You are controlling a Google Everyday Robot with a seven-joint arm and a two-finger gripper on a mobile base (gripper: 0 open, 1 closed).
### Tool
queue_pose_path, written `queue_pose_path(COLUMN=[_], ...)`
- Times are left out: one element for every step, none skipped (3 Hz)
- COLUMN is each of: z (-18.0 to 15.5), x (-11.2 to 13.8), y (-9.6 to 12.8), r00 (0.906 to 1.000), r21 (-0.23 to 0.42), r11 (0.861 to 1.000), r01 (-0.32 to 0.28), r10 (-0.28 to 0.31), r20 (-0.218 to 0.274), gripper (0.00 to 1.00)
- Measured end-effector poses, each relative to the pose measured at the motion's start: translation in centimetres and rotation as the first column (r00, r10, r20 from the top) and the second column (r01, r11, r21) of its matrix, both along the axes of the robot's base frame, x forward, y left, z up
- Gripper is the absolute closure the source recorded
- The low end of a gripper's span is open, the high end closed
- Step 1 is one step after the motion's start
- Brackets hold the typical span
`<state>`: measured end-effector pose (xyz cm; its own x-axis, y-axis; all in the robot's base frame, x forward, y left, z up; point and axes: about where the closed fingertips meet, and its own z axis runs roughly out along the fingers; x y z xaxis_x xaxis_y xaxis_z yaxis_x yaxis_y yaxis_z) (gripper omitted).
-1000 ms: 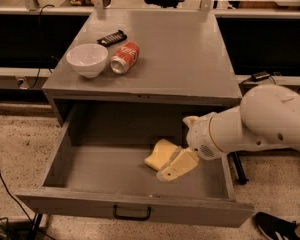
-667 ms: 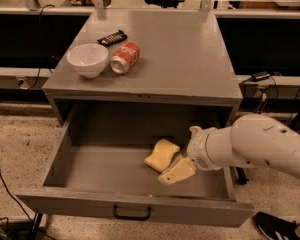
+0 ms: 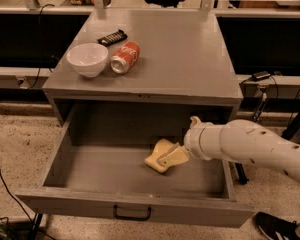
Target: Pick sponge from top drawer and place on counter
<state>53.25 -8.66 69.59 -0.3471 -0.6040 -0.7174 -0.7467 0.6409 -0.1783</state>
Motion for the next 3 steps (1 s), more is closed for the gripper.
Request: queue_pose_path(z=[-1.7,-4.4,-6.7], x=[1.9,2.6,2.4], y=[1.3,3.0,3.8], r00=[1.0000,0.9992,0.9977], r21=[0.052,0.101,0.153], r11=[0.999,0.995,0.988], r01=[-0.007,-0.021,-0.022], r10=[0.007,0.025,0.032], r20=[0.000,-0.032,-0.061], gripper=[0.00,0.00,0.00])
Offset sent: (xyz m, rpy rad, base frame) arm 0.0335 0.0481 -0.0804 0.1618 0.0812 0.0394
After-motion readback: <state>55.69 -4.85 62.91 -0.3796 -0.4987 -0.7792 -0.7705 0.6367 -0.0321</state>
